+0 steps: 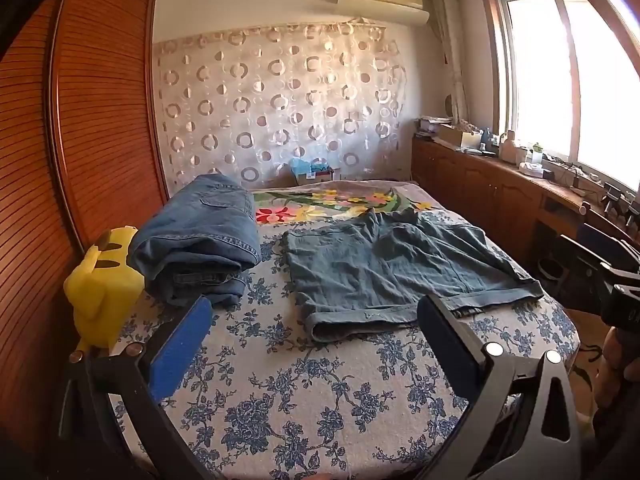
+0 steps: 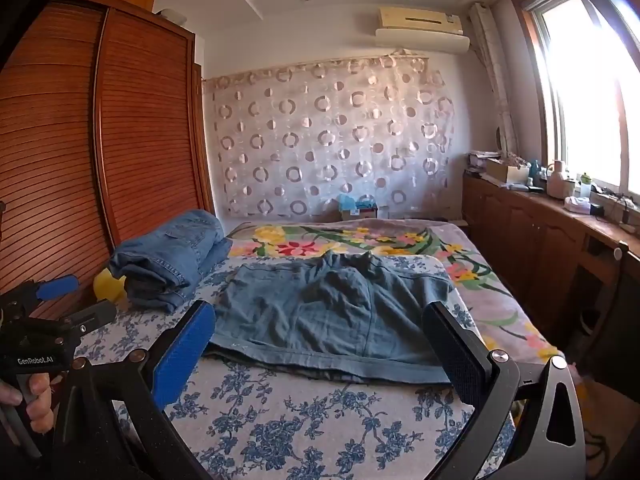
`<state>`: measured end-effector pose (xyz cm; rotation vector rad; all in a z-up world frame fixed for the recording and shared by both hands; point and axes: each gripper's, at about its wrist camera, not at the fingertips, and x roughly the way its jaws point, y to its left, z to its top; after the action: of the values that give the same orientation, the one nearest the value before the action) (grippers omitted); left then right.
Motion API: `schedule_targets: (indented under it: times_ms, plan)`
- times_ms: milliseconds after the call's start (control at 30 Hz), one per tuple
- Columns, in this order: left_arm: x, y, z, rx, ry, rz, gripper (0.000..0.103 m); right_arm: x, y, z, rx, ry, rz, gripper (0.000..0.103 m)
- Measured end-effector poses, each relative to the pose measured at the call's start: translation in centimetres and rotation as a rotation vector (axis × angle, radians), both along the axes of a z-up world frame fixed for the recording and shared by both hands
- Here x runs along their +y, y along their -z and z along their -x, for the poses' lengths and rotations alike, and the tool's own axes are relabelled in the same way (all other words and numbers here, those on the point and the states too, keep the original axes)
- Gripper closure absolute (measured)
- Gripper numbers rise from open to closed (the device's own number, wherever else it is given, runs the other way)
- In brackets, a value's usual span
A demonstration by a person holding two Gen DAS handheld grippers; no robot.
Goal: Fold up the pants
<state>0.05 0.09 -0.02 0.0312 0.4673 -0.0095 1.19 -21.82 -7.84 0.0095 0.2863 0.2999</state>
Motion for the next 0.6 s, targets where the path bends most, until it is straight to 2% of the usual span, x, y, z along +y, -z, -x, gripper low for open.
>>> schedule_targets:
  times_ms: [600]
  plan:
    - [0.43, -0.29, 0.04, -0.007, 0.0, 0.001, 0.0, 0.18, 0.03, 0.11, -0.001, -0.001, -0.005, 0.0]
